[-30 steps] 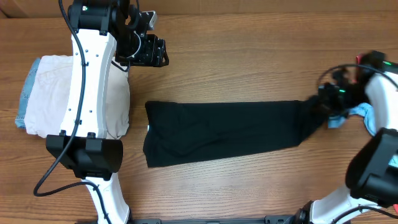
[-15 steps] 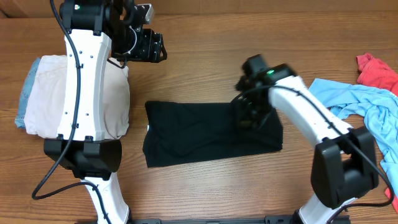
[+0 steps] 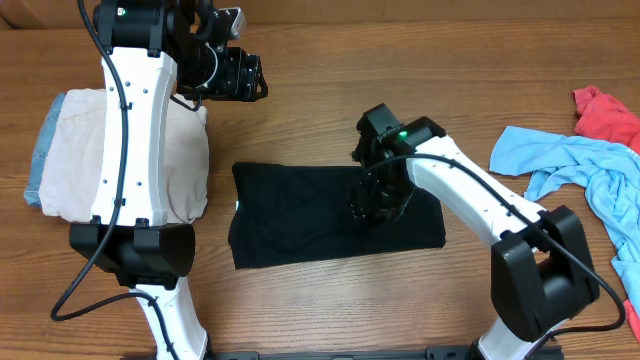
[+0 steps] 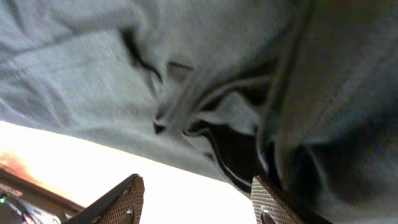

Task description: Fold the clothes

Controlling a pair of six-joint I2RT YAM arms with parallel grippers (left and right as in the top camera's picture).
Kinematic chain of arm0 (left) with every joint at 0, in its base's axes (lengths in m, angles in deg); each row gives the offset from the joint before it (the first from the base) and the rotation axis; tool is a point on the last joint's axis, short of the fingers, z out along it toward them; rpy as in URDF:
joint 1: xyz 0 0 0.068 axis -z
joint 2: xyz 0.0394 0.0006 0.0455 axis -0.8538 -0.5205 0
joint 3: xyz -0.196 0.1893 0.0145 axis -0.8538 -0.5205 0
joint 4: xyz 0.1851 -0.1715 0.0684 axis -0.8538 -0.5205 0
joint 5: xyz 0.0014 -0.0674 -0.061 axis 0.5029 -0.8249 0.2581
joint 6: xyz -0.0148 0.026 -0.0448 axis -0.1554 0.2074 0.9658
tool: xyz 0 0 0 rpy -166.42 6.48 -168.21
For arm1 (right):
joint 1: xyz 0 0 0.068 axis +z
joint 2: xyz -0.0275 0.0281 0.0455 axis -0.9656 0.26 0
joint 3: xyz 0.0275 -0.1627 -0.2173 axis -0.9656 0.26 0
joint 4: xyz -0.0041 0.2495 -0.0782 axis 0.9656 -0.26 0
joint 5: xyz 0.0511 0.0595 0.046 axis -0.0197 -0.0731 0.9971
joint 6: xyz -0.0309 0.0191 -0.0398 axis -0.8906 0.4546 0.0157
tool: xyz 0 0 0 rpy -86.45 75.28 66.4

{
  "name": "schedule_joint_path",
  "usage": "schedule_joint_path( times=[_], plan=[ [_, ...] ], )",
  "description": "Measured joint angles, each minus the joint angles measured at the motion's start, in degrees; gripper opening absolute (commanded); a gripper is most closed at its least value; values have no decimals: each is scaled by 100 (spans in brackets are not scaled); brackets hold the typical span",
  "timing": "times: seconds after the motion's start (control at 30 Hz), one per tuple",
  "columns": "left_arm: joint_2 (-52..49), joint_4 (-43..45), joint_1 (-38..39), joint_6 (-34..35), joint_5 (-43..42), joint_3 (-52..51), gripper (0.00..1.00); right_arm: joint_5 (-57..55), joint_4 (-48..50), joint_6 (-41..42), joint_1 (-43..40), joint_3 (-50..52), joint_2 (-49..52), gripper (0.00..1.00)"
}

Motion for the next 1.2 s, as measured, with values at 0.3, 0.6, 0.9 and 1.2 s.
schedule_joint_path(
  times=[0.3,0.6,0.9,1.2],
  plan=[
    [0,-66,0,0,96,2,82,13,-120,-120,-927,-52,-444,68],
    [0,-7,0,-2,162,2,82,181,599,-199,-1176,203,-461,24],
    [0,-138,0,-2,184,2,80,704,1637,409,85,798,175,6],
    [24,-442,0,35,284,-11,85,813,1027,-391,-133,37,-420,66]
  ],
)
